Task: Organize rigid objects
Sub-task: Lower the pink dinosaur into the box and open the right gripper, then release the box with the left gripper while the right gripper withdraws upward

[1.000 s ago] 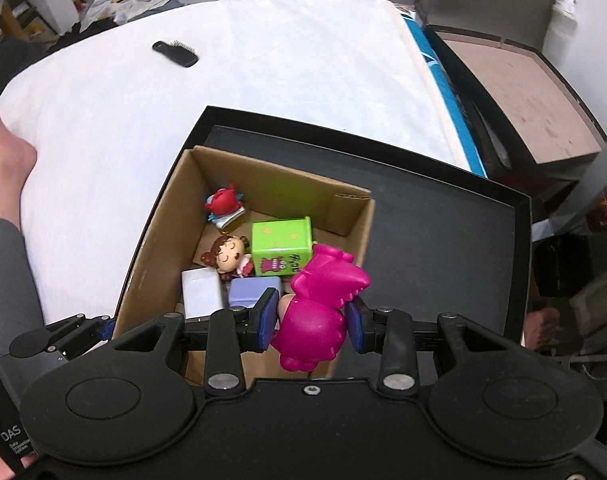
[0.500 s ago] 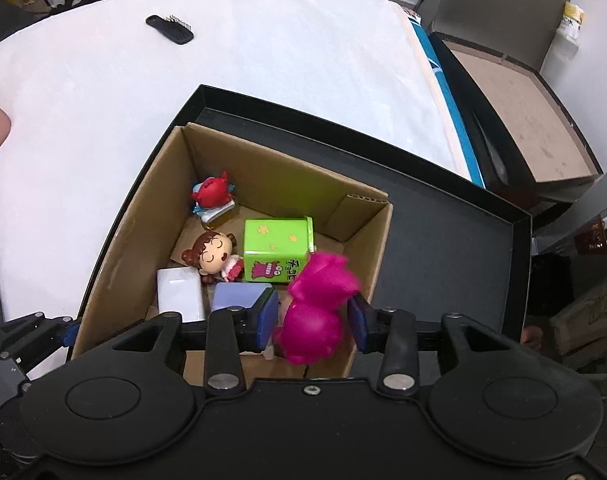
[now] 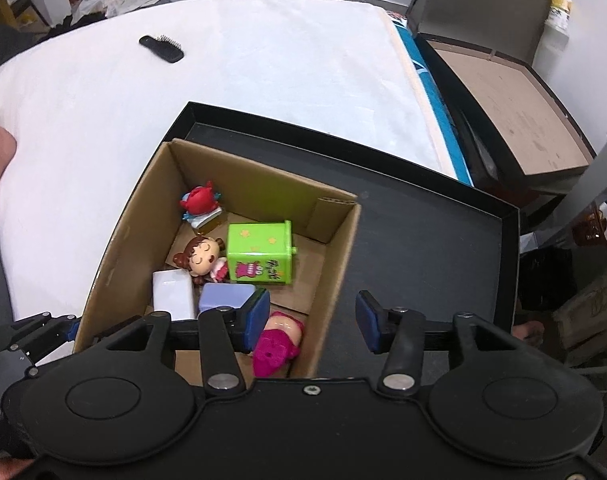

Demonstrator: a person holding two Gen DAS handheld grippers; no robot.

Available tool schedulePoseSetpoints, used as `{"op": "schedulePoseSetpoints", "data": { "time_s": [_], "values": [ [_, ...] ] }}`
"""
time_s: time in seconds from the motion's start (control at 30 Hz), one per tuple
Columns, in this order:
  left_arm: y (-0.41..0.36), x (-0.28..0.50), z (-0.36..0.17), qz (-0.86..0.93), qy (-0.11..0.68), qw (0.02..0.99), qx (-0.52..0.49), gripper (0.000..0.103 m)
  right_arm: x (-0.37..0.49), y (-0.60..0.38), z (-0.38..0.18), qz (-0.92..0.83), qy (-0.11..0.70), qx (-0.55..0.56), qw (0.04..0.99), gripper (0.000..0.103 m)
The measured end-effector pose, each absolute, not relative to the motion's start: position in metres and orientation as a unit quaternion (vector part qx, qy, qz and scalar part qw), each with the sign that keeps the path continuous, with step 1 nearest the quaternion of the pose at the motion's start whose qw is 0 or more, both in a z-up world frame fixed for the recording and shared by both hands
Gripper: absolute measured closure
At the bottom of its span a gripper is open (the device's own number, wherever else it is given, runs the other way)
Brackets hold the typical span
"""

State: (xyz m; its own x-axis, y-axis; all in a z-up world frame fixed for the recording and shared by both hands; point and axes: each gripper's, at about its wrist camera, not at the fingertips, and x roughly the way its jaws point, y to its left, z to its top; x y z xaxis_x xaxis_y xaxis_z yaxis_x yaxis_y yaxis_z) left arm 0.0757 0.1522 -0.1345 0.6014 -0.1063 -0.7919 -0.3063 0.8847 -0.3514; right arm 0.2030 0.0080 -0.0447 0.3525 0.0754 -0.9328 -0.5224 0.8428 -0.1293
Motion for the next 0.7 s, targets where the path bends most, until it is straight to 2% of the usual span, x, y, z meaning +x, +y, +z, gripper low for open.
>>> {"op": "schedulePoseSetpoints", "data": {
  "time_s": [0.27,0.7],
  "values": [
    [0.152,0.078,-0.133,0.065,0.452,0.857,-0.239,0.079,0.214,-0.033,-0.037,0.174,0.553,-0.165,0.798,0.055],
    [0.15,0.077,-0.107,0.087,0.47,0.847,-0.231,0.079,0.207,-0.113,-0.041,0.153,0.571,-0.091,0.801,0.046]
  ]
}}
